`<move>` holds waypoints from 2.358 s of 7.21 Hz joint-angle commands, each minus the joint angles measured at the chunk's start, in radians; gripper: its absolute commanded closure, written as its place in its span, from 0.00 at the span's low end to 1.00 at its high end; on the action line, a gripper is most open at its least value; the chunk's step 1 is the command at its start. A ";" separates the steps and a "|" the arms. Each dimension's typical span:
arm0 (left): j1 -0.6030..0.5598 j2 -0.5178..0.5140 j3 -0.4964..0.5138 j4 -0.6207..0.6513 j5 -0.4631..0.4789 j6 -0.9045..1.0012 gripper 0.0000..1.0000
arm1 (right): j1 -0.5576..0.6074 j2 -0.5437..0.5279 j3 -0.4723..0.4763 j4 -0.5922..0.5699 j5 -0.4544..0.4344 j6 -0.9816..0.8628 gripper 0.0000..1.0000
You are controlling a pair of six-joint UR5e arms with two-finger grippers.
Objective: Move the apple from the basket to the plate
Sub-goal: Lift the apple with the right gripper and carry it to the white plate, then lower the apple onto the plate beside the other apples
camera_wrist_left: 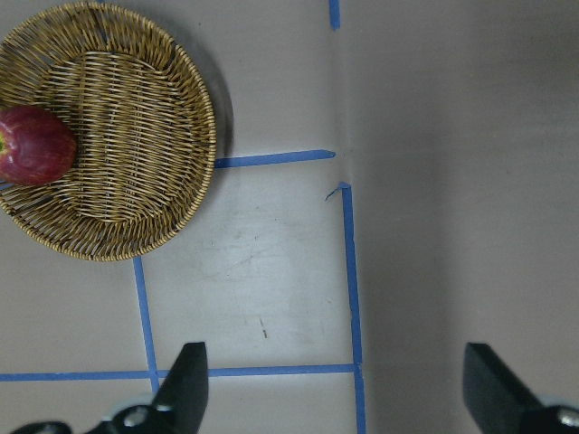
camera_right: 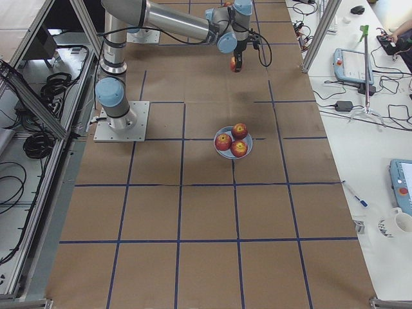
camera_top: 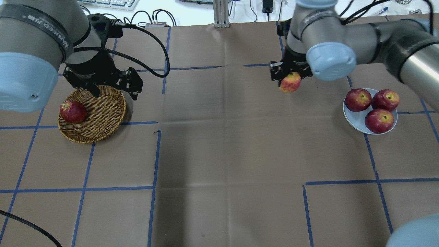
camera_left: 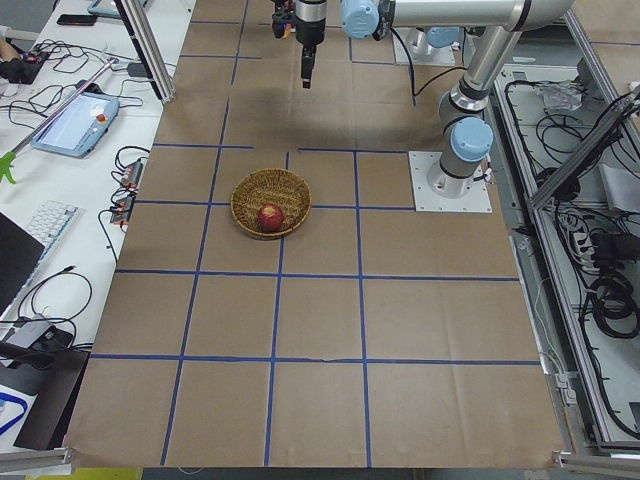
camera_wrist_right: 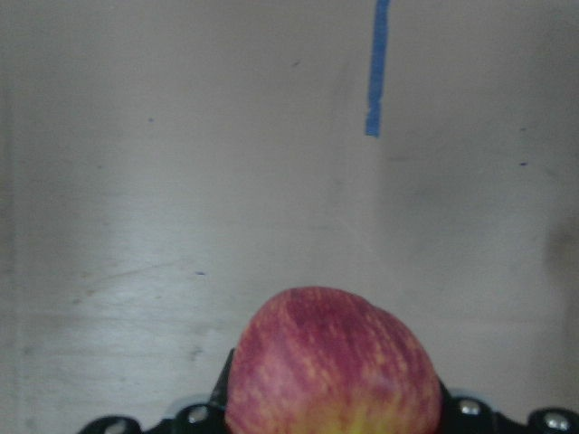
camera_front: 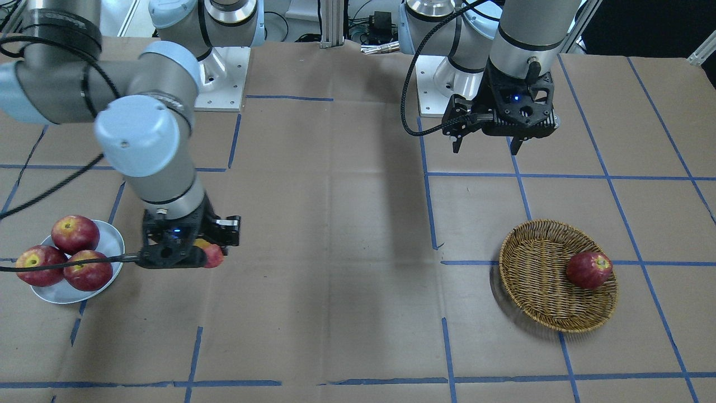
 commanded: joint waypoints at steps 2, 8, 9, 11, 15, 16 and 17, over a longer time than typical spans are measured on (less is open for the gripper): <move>-0.001 -0.001 0.006 0.000 -0.001 -0.002 0.01 | -0.347 -0.093 0.134 -0.009 0.007 -0.489 0.60; -0.015 0.014 0.014 -0.002 -0.037 0.003 0.00 | -0.491 -0.007 0.185 -0.221 0.032 -0.666 0.60; -0.015 0.013 0.014 -0.002 -0.039 0.000 0.01 | -0.477 0.002 0.185 -0.224 0.056 -0.658 0.60; -0.015 0.010 0.014 -0.002 -0.039 -0.002 0.00 | -0.477 0.028 0.185 -0.224 0.041 -0.659 0.53; -0.017 0.010 0.014 -0.002 -0.042 -0.002 0.00 | -0.482 0.024 0.176 -0.210 0.015 -0.669 0.00; -0.018 0.007 0.014 -0.002 -0.043 -0.002 0.00 | -0.483 0.010 0.173 -0.206 0.001 -0.670 0.00; -0.017 0.008 0.014 -0.002 -0.062 -0.003 0.00 | -0.482 -0.005 0.162 -0.180 0.003 -0.672 0.00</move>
